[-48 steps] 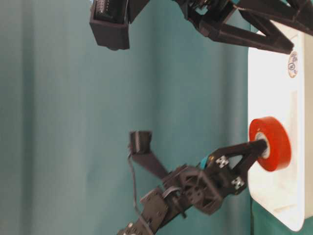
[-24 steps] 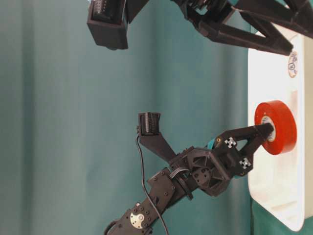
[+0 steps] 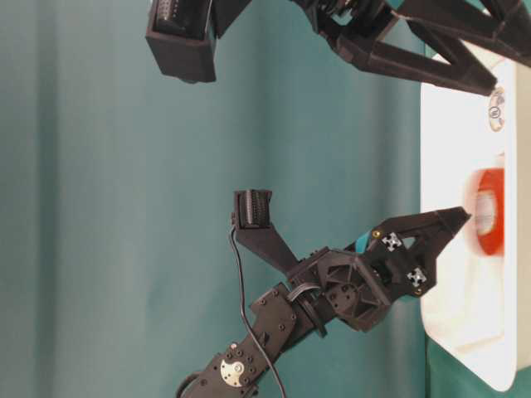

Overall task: Put the tape alternately from left to right into the white case.
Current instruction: 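Carry the red roll with the left gripper into the tray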

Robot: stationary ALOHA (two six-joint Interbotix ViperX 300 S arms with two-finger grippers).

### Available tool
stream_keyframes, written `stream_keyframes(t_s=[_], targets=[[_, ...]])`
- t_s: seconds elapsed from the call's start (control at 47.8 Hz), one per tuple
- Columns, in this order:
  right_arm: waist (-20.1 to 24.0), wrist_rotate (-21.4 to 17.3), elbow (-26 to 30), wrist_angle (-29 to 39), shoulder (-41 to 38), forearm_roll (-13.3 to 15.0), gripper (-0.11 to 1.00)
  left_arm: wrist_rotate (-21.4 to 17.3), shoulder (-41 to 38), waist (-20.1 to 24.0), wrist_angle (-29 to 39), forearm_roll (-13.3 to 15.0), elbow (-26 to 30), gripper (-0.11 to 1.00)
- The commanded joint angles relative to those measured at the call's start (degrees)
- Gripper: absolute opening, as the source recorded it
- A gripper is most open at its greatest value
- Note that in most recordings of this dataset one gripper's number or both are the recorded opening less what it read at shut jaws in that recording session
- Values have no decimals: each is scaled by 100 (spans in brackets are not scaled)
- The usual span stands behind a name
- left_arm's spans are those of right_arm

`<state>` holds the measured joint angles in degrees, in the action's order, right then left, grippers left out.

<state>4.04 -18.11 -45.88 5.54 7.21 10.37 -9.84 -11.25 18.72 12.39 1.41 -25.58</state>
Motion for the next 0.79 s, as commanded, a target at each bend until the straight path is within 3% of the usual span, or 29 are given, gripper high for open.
stream_keyframes(t_s=[0.0, 0.105, 0.146, 0.523, 0.774], targets=[[26, -9, 44, -53, 44, 0, 74, -26, 123, -44, -35, -18, 88, 35], [26, -9, 44, -53, 44, 0, 74, -35, 193, -62, -35, -9, 70, 67], [18, -9, 44, -53, 44, 0, 74, -35, 220, -70, -44, -18, 53, 72], [18, -9, 44, -53, 44, 0, 74, -26, 536, -202, -26, -9, -193, 70], [26, -9, 44, -53, 53, 0, 74, -35, 932, -545, -26, -9, -352, 69]])
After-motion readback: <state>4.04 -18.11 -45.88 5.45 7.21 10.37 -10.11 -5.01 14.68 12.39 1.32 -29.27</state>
